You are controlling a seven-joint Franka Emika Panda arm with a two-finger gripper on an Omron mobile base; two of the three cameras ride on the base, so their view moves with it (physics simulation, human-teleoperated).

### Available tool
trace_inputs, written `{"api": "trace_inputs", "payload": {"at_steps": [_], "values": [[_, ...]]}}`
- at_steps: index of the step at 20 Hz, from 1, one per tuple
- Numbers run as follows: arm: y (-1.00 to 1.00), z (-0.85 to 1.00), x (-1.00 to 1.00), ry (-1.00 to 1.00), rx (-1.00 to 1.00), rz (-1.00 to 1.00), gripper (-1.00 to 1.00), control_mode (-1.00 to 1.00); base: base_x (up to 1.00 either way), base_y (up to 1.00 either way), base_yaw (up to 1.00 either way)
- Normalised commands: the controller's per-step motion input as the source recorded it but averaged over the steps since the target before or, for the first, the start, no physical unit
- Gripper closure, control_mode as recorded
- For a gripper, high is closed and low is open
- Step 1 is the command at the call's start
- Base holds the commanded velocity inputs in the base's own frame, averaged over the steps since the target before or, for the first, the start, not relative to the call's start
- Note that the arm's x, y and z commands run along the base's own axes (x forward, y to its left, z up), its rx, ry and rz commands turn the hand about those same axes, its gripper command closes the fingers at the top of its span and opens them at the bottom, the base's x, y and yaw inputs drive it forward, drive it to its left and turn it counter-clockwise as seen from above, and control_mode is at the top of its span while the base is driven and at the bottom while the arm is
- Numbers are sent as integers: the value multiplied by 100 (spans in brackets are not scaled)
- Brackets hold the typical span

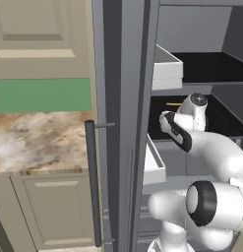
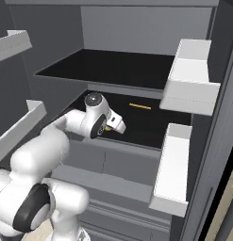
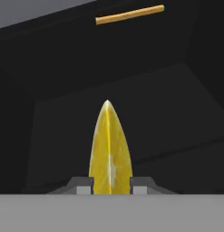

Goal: Take the lemon wedge from the fridge and place it on the plate with fish on the dining counter.

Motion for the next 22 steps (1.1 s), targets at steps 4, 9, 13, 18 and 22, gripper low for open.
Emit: {"api": "trace_inputs", "payload": {"at_steps": [4,9,13,18,22], "values": [[15,96,-100,-15,0,-1,100,-100,0,0,0],[3,96,-100,4,0,-2,100,-100,0,0,0],[3,71,-100,12,0,0,100,-100,0,0,0],[1,92,-96,0,0,0,100,-100,0,0,0],[8,74,-40,-21,-6,0,100,-100,0,0,0]]}}
